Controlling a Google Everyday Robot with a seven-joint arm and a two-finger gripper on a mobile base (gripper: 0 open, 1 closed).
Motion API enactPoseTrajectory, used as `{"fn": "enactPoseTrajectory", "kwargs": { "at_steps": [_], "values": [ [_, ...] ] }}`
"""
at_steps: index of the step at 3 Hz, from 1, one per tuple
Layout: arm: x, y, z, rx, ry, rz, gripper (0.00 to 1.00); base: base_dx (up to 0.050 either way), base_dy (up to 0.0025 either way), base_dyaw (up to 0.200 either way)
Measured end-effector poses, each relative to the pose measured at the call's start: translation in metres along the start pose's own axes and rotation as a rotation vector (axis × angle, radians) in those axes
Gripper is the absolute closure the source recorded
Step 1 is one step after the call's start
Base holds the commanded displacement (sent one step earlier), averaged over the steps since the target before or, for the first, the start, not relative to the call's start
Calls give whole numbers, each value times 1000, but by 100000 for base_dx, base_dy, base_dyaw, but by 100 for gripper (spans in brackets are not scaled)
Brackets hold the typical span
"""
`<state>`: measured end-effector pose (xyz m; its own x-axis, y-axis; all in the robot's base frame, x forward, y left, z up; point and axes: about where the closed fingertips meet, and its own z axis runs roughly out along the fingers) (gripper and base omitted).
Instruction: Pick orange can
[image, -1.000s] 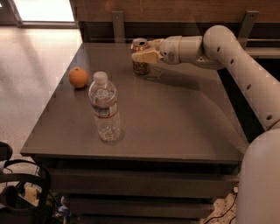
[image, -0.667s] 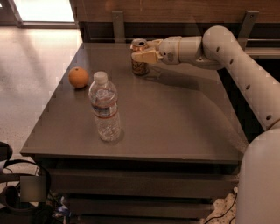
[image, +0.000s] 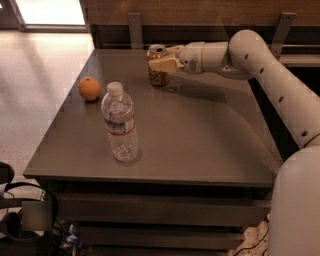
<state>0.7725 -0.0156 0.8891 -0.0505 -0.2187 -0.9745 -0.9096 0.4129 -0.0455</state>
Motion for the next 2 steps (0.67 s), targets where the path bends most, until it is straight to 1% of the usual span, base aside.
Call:
{"fn": "enactPoseTrajectory", "kwargs": {
  "at_steps": [1,2],
  "values": [
    [-5,1,-1,-3,1,-5,100,0,0,0],
    [-31,4,-16,26,9,-39,100,0,0,0]
  ]
}}
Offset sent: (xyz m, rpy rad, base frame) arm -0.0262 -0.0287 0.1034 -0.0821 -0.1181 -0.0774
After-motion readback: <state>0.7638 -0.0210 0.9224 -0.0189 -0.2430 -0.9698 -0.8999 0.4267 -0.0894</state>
